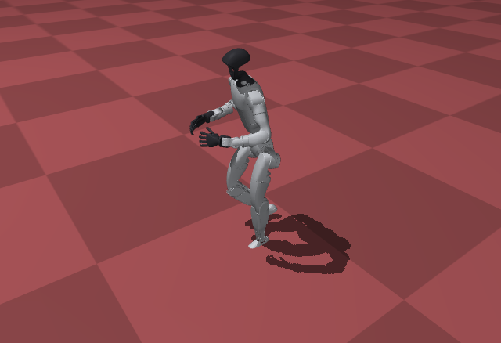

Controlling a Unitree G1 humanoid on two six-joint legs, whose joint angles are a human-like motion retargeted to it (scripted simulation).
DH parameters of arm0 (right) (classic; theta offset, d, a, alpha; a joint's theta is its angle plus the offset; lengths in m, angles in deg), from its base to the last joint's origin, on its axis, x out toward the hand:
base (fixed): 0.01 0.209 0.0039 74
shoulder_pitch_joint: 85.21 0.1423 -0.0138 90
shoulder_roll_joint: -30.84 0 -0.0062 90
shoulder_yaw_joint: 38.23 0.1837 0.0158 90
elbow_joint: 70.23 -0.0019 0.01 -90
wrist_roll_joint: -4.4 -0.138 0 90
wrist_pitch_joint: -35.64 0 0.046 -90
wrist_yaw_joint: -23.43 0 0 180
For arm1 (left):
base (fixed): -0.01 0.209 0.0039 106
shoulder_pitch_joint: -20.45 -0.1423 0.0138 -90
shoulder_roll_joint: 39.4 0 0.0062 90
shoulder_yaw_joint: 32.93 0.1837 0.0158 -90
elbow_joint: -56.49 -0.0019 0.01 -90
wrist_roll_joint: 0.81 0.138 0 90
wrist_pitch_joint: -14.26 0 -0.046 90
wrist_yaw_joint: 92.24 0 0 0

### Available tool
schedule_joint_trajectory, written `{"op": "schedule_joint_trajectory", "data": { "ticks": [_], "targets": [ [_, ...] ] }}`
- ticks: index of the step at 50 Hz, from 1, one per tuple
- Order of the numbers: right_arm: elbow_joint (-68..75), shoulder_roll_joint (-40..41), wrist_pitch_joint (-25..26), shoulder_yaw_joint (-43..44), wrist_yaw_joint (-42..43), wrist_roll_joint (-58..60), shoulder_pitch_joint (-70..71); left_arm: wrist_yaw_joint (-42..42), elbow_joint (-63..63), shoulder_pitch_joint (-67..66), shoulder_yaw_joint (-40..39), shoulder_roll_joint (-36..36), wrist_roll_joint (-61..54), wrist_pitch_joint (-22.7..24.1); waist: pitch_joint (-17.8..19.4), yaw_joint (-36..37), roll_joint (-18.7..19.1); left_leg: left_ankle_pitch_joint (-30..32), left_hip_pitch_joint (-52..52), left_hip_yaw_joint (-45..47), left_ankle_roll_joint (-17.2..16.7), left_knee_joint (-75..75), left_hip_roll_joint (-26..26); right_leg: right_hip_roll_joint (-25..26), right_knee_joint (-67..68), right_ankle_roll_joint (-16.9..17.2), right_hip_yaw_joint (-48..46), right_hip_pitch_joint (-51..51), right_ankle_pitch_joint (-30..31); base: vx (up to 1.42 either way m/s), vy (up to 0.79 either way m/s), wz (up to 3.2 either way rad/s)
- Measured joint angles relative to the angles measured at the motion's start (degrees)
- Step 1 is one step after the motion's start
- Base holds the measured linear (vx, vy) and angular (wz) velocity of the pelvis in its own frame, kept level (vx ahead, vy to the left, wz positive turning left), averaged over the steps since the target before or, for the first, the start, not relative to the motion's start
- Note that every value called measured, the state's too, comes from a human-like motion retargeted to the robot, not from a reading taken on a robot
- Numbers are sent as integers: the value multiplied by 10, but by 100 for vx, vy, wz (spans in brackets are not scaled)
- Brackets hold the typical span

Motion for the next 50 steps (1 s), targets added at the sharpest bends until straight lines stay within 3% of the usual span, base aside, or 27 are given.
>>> {"op": "schedule_joint_trajectory", "data": {
  "ticks": [3, 5, 8, 11, 13, 15, 17, 20, 23, 25, 30, 32, 38, 40, 45, 47, 50],
  "targets": [
    [-8, -3, -4, -17, 6, 0, 21, -8, -13, 28, 8, 22, -6, -5, -5, 18, 17, -16, -57, 10, -14, 94, 51, 48, -127, 3, -11, 49, -14, -12, -18, -22],
    [-18, -5, -10, -34, 17, -1, 31, 12, -32, 51, 9, 24, 1, -8, -3, 25, 18, -27, -105, 15, -24, 191, 74, 53, -151, -8, -18, 56, -43, -17, -20, 0],
    [-26, -9, -16, -60, 49, -3, 67, 68, -96, 122, 6, 17, 22, -15, 8, 27, 36, -73, -168, 37, 2, 396, 158, 80, -159, -36, -40, 56, -87, -18, -20, 1],
    [-12, -11, -24, -81, 95, -8, 129, 149, -211, 240, 15, -11, 41, -12, 31, 49, 93, -132, -200, 7, 7, 531, 245, 166, -200, -62, -55, 65, -90, -17, -16, -74],
    [2, -6, -33, -86, 126, -12, 156, 196, -280, 306, 27, -37, 43, -1, 40, 59, 122, -159, -183, -3, -1, 531, 268, 206, -236, -68, -59, 73, -69, -12, -10, -71],
    [12, 1, -44, -89, 157, -10, 164, 231, -320, 337, 35, -59, 38, 12, 34, 50, 130, -173, -140, 13, -7, 462, 254, 214, -260, -60, -57, 75, -46, -8, -6, -13],
    [15, 6, -56, -85, 185, -5, 154, 255, -331, 341, 45, -72, 36, 23, 20, 19, 114, -175, -84, 41, -6, 349, 207, 193, -248, -40, -43, 63, -36, -4, -3, 36],
    [12, 5, -71, -67, 217, 3, 128, 262, -304, 324, 66, -77, 43, 37, -4, -44, 68, -152, 7, 81, 5, 164, 111, 131, -151, 0, -8, 18, -41, -4, -1, 57],
    [7, 0, -79, -44, 231, 10, 98, 241, -249, 298, 95, -79, 59, 51, -19, -91, 49, -169, 35, 96, 5, 133, 89, 97, -47, 9, -2, -20, -38, -2, -1, 9],
    [-4, -6, -80, -22, 228, 11, 72, 214, -189, 269, 102, -73, 65, 49, -33, -117, 34, -119, 102, 102, 6, -7, 40, 80, -22, 15, 15, -40, -40, 0, 0, 0],
    [-20, -11, -77, 12, 196, 7, 10, 146, -102, 205, 123, -77, 73, 56, -55, -152, 14, -81, 165, 112, -5, -114, 22, 91, -108, 17, 54, -48, -54, 7, -6, -12],
    [-36, -14, -69, 23, 165, 0, -16, 107, -72, 168, 122, -71, 72, 51, -60, -141, 28, -67, 189, 114, -11, -159, 42, 125, -184, 9, 49, -20, -48, 15, -13, -33],
    [-83, -11, -67, 4, 112, 0, -30, 66, -85, 40, 98, -70, 118, 42, -78, -93, -4, -78, 194, 108, -2, -118, 49, 128, -224, -14, 55, 14, -95, 17, -21, -17],
    [-111, -7, -66, -21, 108, -1, -1, 78, -95, -30, 58, -65, 153, 35, -54, -63, 13, -169, 128, 98, 1, 104, 132, 160, -269, -30, 34, 67, -91, 20, -22, -22],
    [-198, -1, -78, -30, 144, 13, 89, 116, -123, -162, -18, -50, 189, 9, -17, 43, 25, -175, 13, 101, 52, 457, 258, 185, -243, -53, 20, 82, -124, 15, -19, 2],
    [-233, 0, -69, -20, 177, 30, 142, 128, -98, -221, -74, -35, 186, 1, -15, 100, 81, -188, -64, 66, 50, 542, 344, 260, -320, -65, 0, 105, -85, 16, -12, -44],
    [-271, -4, -69, 3, 213, 47, 176, 145, -81, -288, -127, -27, 164, 6, -24, 156, 105, -189, -110, 63, 43, 507, 346, 280, -393, -59, -9, 133, -43, 16, -5, 7]
  ]
}}
